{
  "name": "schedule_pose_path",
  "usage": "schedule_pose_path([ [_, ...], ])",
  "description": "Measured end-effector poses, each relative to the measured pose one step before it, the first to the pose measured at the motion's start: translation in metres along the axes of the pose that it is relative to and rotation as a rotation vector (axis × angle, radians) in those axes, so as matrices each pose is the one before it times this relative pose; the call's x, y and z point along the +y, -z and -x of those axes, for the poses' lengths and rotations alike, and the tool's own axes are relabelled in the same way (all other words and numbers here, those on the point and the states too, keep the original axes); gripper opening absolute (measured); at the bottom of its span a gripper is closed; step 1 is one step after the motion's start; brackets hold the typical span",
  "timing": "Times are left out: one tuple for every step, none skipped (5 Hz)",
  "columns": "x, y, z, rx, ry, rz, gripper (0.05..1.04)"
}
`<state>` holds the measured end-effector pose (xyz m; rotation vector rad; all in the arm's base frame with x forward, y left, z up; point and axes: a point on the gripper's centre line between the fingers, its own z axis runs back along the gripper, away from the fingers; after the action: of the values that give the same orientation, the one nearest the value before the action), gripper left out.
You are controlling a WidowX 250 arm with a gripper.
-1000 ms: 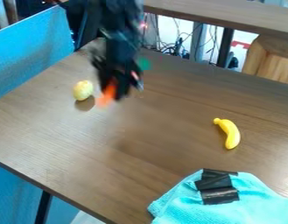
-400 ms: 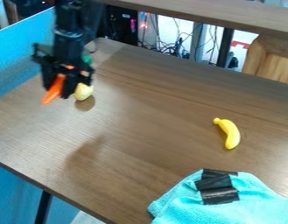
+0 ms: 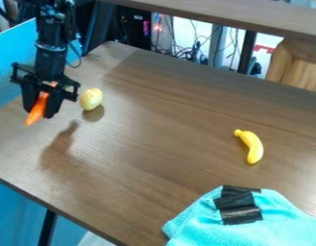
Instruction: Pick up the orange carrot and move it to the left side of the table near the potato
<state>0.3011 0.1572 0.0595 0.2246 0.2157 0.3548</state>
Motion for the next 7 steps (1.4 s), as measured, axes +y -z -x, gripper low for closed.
schedule_pose_path([
  [0.01083, 0.01461, -0.0053, 0.0591, -0.0373, 0.0058, 0.485],
  [0.00656, 0.01064, -0.00366, 0.0383, -0.0209, 0.0038, 0.485],
  [0.00106, 0.00222, -0.00383, 0.0104, -0.0112, 0.0, 0.485],
  [-0.00003, 0.00072, -0.00201, -0.0118, -0.0041, -0.005, 0.485],
  [-0.00357, 0.00655, -0.00345, -0.0011, 0.0179, 0.0103, 0.485],
  [-0.00168, 0.00329, -0.00228, -0.0505, 0.0244, 0.0472, 0.484],
  [0.0005, 0.00017, -0.00117, -0.0271, -0.0052, 0.03, 0.484],
])
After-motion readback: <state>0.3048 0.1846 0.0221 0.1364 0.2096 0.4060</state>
